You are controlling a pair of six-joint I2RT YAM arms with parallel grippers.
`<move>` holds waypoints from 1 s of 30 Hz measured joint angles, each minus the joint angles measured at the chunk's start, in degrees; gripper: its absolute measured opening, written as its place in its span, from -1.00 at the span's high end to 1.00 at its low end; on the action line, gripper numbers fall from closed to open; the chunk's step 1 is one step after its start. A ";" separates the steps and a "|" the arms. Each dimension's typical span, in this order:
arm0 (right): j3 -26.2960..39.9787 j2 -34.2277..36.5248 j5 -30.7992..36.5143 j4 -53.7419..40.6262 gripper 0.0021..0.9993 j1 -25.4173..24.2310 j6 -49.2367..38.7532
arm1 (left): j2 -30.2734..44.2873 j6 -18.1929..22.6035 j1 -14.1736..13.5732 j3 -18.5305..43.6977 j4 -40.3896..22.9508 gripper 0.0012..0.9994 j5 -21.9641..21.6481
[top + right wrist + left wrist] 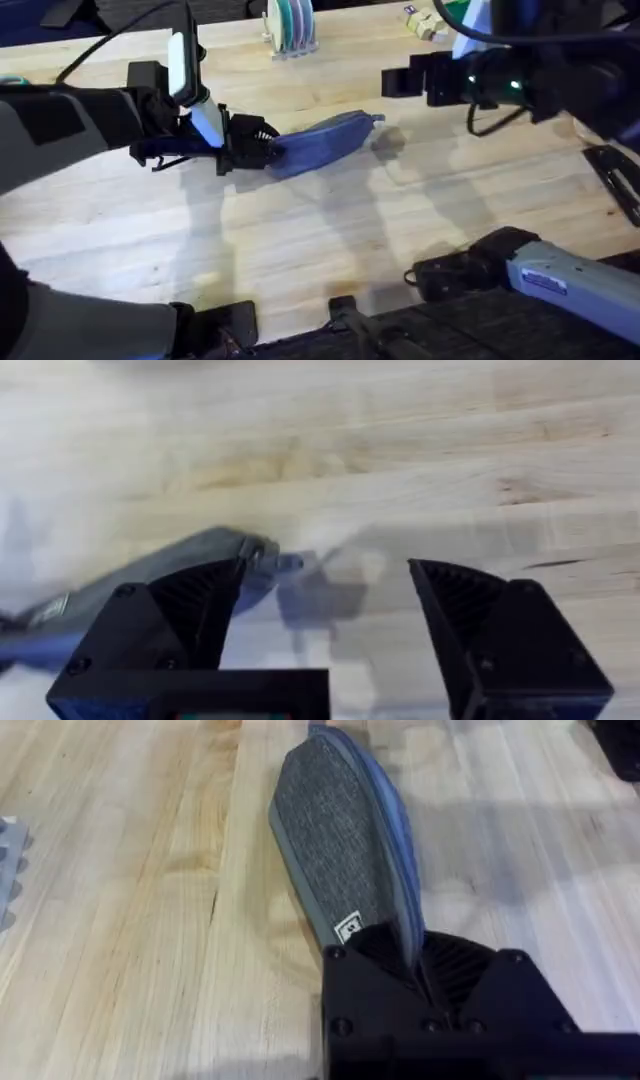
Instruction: Unzip the bag, pick up the pens from the table one at a time and place them inside, then zip the bag closed.
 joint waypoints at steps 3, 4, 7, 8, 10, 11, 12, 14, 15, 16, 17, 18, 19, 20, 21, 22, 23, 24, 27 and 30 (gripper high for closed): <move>0.00 -3.55 0.00 -2.44 -1.00 1.61 -0.96 | -0.01 0.00 0.00 0.00 0.00 0.92 -0.01; 0.00 -4.58 0.00 -3.25 -1.00 2.05 -1.18 | 0.00 0.00 0.00 0.00 0.00 0.92 -0.01; 0.00 -6.93 0.00 -4.95 -1.00 3.05 -1.46 | 0.00 0.20 0.00 0.00 -0.07 0.50 0.39; 0.00 -7.50 0.00 -5.16 -1.00 3.26 -1.49 | 0.00 0.22 0.00 0.00 -0.05 0.19 0.75; 0.00 -8.27 0.00 -5.21 -1.00 3.44 -1.54 | -0.02 0.17 0.02 0.02 -0.10 -0.45 1.11; 0.00 -8.49 0.00 -5.22 -1.00 3.44 -1.56 | -0.02 0.18 0.04 0.02 -0.07 -0.75 1.29; 0.00 -8.63 0.00 -5.23 -1.00 3.44 -1.59 | 0.00 0.08 0.04 0.02 -0.11 -0.93 1.57; 0.00 -8.68 0.02 -5.27 -1.00 3.44 -1.69 | 0.00 0.02 0.04 0.02 -0.09 -0.98 1.84; 0.00 -8.68 0.02 -5.27 -1.00 3.44 -1.69 | 0.00 0.02 0.04 0.02 -0.09 -0.98 2.03; 0.00 -8.68 0.02 -5.27 -1.00 3.44 -1.69 | -0.01 0.02 0.04 0.02 -0.09 -0.99 2.05; 0.00 -8.68 0.01 -5.26 -1.00 3.44 -1.69 | 0.00 0.02 0.04 0.02 -0.09 -0.99 2.09; 0.00 -8.68 0.00 -5.27 -1.00 3.44 -1.69 | 0.00 0.02 0.04 0.02 0.02 -0.99 2.14; 0.00 -8.68 0.02 -5.25 -1.00 3.44 -1.69 | 0.00 0.02 0.04 0.02 0.24 -0.99 2.09; 0.00 -8.68 0.02 -5.25 -1.00 3.44 -1.70 | 0.00 0.03 0.04 0.02 0.57 -0.99 1.91; 0.00 -8.68 0.00 -5.27 -1.00 3.44 -1.69 | 0.00 0.04 0.04 0.02 0.76 -0.99 1.70; 0.00 -8.68 0.00 -5.27 -1.00 3.44 -1.69 | -0.02 0.04 0.04 0.02 0.76 -0.99 1.28; 0.00 -8.68 0.02 -5.25 -1.00 3.44 -1.69 | 0.00 0.04 0.04 0.02 0.76 -0.99 0.70; 0.00 -8.68 0.02 -5.27 -1.00 3.44 -1.70 | 0.00 0.04 0.04 0.02 0.77 -0.99 0.21; 0.00 -8.68 0.02 -5.27 -1.00 3.44 -1.71 | -0.02 0.04 0.22 0.08 0.66 -0.99 -1.00; 0.00 -8.69 0.01 -5.27 -1.00 3.44 -1.71 | -0.44 -0.20 0.68 0.76 -0.19 -0.99 -1.98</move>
